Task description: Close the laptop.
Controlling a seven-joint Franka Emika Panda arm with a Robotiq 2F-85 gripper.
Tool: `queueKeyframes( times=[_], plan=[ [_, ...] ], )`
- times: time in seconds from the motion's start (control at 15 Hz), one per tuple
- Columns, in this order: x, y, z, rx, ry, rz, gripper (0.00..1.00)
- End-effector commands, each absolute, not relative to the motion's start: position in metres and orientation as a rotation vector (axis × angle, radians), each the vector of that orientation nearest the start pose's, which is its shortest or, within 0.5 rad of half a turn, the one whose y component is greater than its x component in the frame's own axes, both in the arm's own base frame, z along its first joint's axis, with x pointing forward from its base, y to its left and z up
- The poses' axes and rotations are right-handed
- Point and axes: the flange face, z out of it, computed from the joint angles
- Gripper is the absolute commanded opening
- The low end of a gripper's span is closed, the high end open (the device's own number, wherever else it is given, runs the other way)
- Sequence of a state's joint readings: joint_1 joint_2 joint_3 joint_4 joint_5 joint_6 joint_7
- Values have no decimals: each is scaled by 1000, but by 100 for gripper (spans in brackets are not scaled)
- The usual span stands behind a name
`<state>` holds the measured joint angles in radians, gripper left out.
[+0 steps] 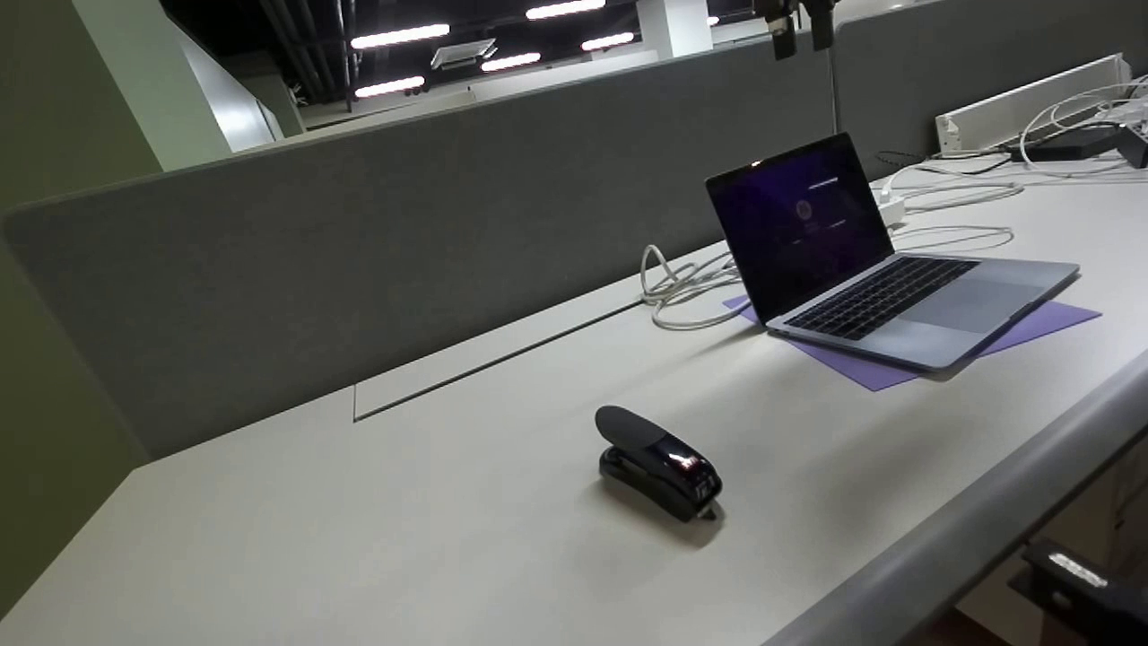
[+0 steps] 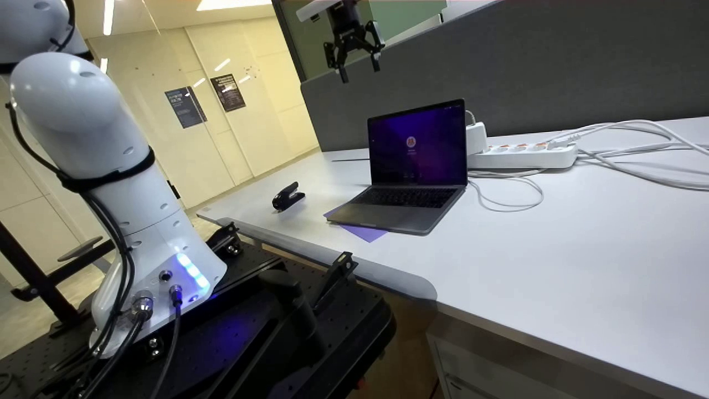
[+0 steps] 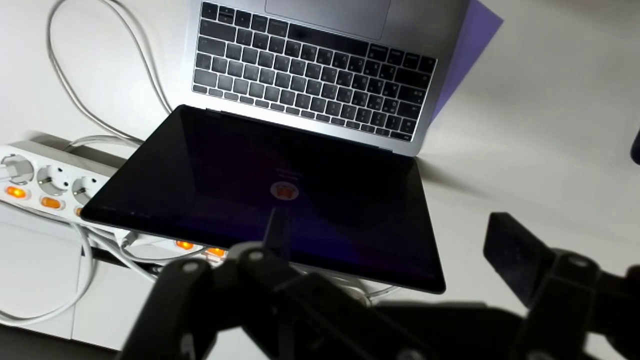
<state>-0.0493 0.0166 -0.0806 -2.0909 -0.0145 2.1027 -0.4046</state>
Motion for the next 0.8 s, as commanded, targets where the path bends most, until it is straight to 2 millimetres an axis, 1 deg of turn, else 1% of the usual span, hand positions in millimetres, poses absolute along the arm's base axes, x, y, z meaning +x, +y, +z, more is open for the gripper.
queueKeyframes(
  times=[0.0,0.13,0.27,0.53,0.73],
  plan=[
    [544,-72,415,-3123,-441,16,100],
    [544,-72,416,-3122,-442,17,100],
    [550,-78,411,-3114,-427,33,100],
    [568,-99,398,-3129,-365,39,100],
    [584,-114,391,-3151,-370,26,100]
  ],
)
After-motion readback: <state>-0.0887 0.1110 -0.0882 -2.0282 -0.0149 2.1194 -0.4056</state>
